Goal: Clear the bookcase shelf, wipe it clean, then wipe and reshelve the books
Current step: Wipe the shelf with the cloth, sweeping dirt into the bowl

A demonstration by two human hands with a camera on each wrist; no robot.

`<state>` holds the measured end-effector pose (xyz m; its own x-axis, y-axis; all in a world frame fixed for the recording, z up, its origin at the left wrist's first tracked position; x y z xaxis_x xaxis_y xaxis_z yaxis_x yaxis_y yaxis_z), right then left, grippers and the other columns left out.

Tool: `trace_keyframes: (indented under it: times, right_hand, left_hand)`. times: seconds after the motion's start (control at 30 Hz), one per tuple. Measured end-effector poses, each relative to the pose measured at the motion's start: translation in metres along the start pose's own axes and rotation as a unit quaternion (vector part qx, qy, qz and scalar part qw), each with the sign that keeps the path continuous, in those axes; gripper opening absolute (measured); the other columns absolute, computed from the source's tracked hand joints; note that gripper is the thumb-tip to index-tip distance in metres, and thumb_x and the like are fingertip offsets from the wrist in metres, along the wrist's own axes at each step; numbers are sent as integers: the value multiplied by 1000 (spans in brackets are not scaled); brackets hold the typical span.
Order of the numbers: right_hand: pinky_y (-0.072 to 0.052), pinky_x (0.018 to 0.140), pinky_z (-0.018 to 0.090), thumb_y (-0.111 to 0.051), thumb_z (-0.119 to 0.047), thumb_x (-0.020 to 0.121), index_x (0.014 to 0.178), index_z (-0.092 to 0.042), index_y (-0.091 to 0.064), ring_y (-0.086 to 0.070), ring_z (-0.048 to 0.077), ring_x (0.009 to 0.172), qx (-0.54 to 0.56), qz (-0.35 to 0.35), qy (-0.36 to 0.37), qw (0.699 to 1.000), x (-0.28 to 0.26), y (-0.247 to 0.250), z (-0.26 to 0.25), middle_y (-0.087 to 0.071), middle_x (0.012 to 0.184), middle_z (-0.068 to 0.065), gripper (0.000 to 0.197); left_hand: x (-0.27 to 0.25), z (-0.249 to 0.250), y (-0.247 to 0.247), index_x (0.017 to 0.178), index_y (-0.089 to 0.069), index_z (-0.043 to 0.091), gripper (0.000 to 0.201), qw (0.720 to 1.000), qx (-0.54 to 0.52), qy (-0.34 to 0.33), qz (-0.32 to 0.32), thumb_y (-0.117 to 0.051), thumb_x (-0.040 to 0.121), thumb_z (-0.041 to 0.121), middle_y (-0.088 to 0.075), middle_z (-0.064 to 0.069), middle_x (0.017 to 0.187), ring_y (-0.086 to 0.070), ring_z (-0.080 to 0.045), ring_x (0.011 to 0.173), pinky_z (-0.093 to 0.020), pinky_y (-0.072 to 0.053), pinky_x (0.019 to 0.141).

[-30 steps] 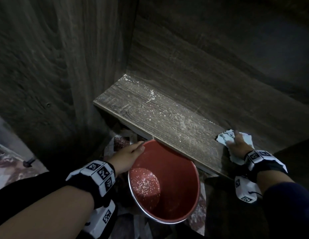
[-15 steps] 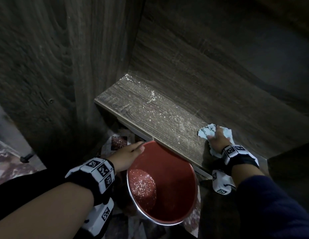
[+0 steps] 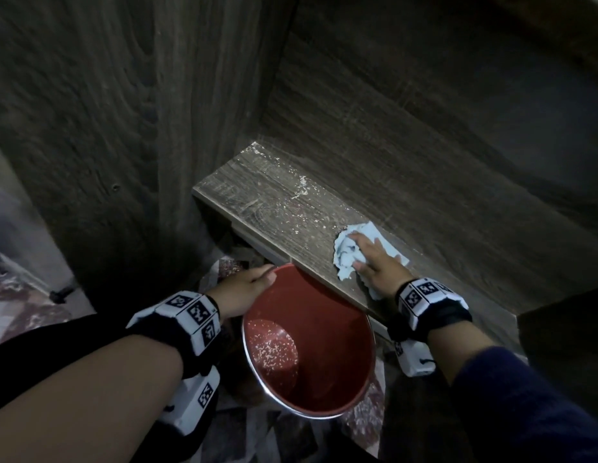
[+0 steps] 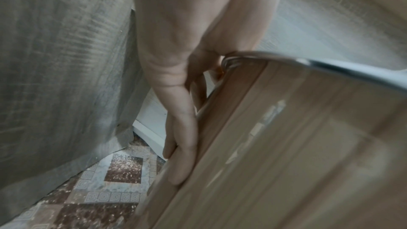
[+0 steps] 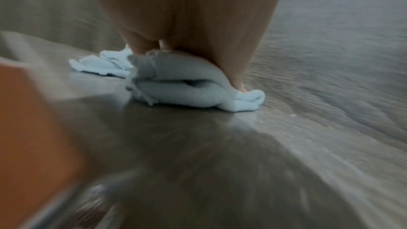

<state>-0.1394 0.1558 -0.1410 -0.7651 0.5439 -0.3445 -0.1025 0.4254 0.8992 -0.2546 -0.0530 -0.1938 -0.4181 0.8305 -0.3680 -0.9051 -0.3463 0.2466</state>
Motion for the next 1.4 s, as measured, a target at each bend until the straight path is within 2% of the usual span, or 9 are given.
trace_keyframes:
  times: [0.13, 0.23, 0.37, 0.53, 0.7, 0.9, 1.03, 1.13, 1.4]
  right_hand:
    - [13, 113, 59, -39, -12, 102, 138, -54, -17, 10, 14, 147, 20, -14, 86, 996, -28, -22, -25, -10, 154, -24, 59]
    - [14, 112, 57, -36, 8, 95, 135, -57, -22, 11, 9, 145, 23, -5, 141, 990, -53, -42, -41, -9, 153, -30, 78]
    - [13, 113, 54, -35, 21, 85, 136, -62, -25, 13, 9, 146, -59, -9, 196, 979, -81, -65, -60, -4, 148, -42, 97]
    - [6, 118, 46, -36, 25, 81, 135, -68, -16, 8, 1, 146, -72, -24, 230, 970, -106, -66, -70, -11, 152, -35, 109]
    - [-18, 120, 34, -46, 10, 93, 138, -62, -27, -19, 7, 146, 58, 120, 236, 963, -110, 8, -64, -31, 151, -23, 87]
    - [-15, 120, 32, -48, 12, 91, 136, -53, -29, -18, 15, 146, 73, 202, 115, 970, -88, 73, 2, -26, 150, -20, 82]
    - [-1, 118, 45, -58, -36, 93, 149, -45, -9, 7, 16, 148, 84, 32, -24, 996, -59, 29, 43, 1, 158, -16, 75]
    - [9, 116, 53, -41, -73, 80, 150, -46, -3, 19, 14, 145, 103, 72, -76, 989, -47, 21, 63, 12, 158, -16, 84]
    - [11, 116, 55, -15, -85, 78, 153, -29, 9, 20, 29, 146, -61, 87, -213, 971, -24, 0, 78, 16, 160, 7, 97]
  left_hand:
    - [4, -9, 3, 140, -48, 23, 37, 1000, -13, -9, -13, -37, 104, 28, -53, 11, 127, -46, -5, 122, 3, -30, 80]
    - [2, -16, 6, 143, -47, 19, 42, 1000, -15, -6, -15, -40, 103, 33, -53, 4, 139, -47, -12, 129, -18, -33, 107]
    - [-6, -13, 12, 141, -50, 25, 41, 1000, -3, 6, 1, -43, 102, 37, -52, 9, 138, -49, -11, 126, -25, -34, 108]
    - [-13, -14, 15, 144, -46, 22, 47, 1000, -11, 19, 11, -45, 101, 40, -49, 4, 144, -47, -15, 131, -34, -33, 113]
    - [-12, -12, 18, 141, -48, 20, 42, 1000, -6, 6, 11, -43, 102, 35, -53, 2, 139, -48, -16, 130, -28, -33, 111]
    - [3, -20, 17, 138, -51, 29, 39, 1000, 16, -3, 11, -42, 102, 38, -55, 7, 135, -49, -13, 126, -29, -33, 110]
    - [12, -24, 9, 137, -53, 31, 45, 1000, 28, -13, -5, -44, 97, 50, -57, 9, 135, -49, -9, 127, -28, -29, 113]
    - [15, -31, 10, 133, -56, 32, 51, 1000, 1, -3, 10, -48, 92, 60, -55, 12, 135, -44, -9, 133, -36, -20, 119]
    - [13, -23, -6, 145, -42, 21, 45, 1000, 27, 0, -17, -37, 103, 34, -34, 3, 147, -26, -9, 139, -10, -18, 95]
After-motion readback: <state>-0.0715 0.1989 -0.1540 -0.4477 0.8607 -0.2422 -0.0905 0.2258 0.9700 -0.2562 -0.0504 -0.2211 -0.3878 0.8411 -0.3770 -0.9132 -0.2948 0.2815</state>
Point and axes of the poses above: each hand's wrist, its own x-axis towards the middle knuckle, its own y-axis out of the back of the hand, z = x × y, the point moved 9 cm from there along x, towards the middle knuckle
